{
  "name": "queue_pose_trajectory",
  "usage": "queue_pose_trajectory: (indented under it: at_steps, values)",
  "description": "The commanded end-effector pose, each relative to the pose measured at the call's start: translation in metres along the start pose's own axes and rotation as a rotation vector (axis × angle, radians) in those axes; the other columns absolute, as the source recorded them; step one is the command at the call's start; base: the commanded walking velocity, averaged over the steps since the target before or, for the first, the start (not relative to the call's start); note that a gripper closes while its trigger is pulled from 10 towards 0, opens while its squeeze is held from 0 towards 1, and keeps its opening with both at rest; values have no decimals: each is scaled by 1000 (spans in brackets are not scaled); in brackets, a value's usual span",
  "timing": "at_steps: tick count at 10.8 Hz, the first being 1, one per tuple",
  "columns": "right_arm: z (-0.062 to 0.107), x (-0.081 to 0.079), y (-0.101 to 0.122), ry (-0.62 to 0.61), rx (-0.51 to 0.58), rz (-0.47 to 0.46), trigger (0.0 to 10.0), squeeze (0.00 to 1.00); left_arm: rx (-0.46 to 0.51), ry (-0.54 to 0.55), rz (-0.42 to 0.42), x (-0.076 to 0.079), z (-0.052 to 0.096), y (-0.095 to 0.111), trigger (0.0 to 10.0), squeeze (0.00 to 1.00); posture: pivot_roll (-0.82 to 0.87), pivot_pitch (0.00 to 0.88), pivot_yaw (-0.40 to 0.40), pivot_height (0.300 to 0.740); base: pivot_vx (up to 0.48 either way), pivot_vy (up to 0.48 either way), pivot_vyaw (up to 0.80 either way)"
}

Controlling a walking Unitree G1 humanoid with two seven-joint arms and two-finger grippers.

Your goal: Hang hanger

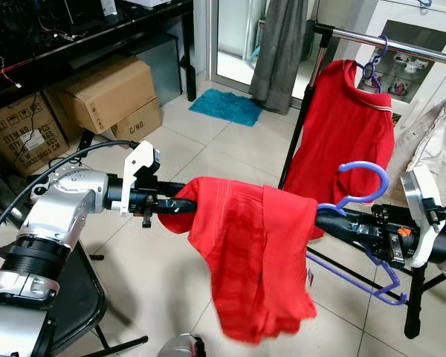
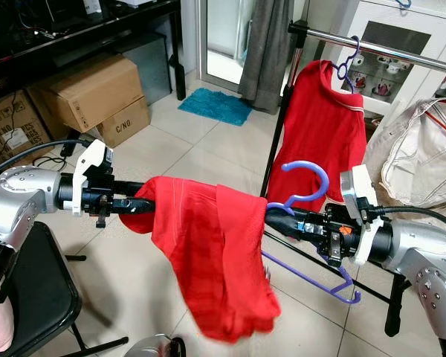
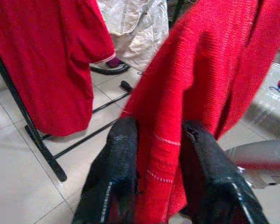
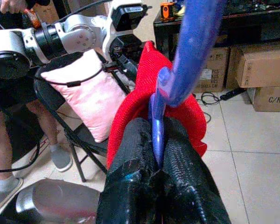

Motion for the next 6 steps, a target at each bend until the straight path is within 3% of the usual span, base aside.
queue_pose_trajectory:
  at_steps: [1, 6]
  values:
    - [3, 0, 10, 3, 14, 34, 10000, 0, -1, -8, -22, -1, 3, 6, 0, 0, 29, 0, 11, 740, 0, 0, 0]
    - [5, 1, 11, -6, 23, 38, 10000, 0, -6, -7, -6, -4, 5, 6, 0, 0, 27, 0, 20, 740, 0, 0, 0]
Point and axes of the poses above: a point about 5 cm out from each wrist's last joint towards the gripper, its own z axis pointing back from the gripper into the wrist, its own y axis along the axis of the wrist's last joint, x = y × z, the point moved 1 cm from there along -z, pointing out of the wrist towards the gripper, and after that the axes turned 11 degrees about -z, right-handed, at the moved point
